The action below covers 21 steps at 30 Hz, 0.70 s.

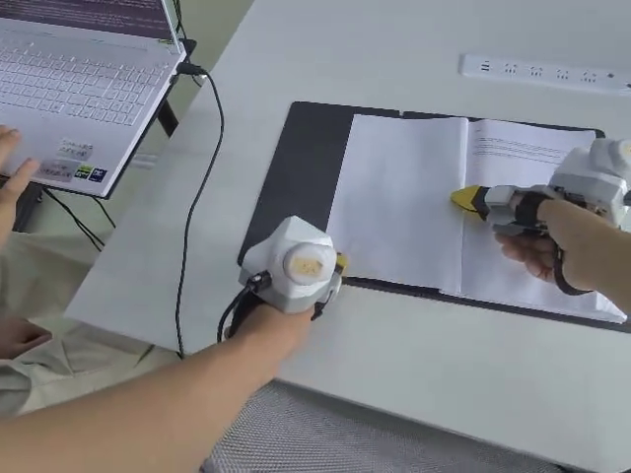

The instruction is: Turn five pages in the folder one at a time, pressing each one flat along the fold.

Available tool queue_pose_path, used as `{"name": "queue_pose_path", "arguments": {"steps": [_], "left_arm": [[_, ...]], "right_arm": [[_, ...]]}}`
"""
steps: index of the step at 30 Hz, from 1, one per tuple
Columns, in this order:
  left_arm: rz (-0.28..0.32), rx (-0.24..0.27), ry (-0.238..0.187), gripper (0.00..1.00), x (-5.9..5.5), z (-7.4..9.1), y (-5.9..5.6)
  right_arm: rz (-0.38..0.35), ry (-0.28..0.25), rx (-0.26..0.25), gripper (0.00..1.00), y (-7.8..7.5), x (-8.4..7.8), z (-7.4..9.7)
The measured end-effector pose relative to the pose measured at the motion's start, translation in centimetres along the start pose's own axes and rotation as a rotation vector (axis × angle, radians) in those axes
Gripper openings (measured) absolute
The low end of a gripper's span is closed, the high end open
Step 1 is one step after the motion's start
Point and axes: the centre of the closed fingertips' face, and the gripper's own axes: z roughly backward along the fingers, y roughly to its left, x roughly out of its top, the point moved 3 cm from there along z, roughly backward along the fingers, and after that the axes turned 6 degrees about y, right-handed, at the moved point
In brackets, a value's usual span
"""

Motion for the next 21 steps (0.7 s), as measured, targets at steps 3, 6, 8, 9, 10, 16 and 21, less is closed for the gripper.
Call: {"name": "queue_pose_path", "arguments": {"steps": [3,6,8,9,10,16,21], "left_arm": [[-0.002,0.000,0.001,0.00,0.0,0.0,0.0],[-0.011,-0.003,0.001,0.00,0.1,0.1,0.0],[-0.014,-0.004,0.002,0.00,0.1,0.1,0.0],[-0.014,-0.005,0.002,0.00,0.1,0.1,0.0],[-0.016,-0.004,0.002,0.00,0.1,0.1,0.0],[-0.019,-0.003,0.001,0.00,0.1,0.1,0.0],[-0.031,-0.003,0.004,0.00,0.1,0.1,-0.1]], "right_arm": [[-0.017,0.001,0.014,0.00,0.0,-1.1,0.5],[-0.020,0.019,0.015,0.00,-0.1,-2.4,1.0],[-0.027,0.027,0.025,0.00,-0.1,-3.2,1.3],[-0.033,0.031,0.028,0.00,-0.1,-3.6,1.4],[-0.035,0.036,0.032,0.00,-0.2,-3.9,1.5],[-0.039,0.059,0.041,0.00,0.1,-6.4,2.3],[-0.052,0.072,0.047,0.00,0.2,-8.3,3.0]]}}
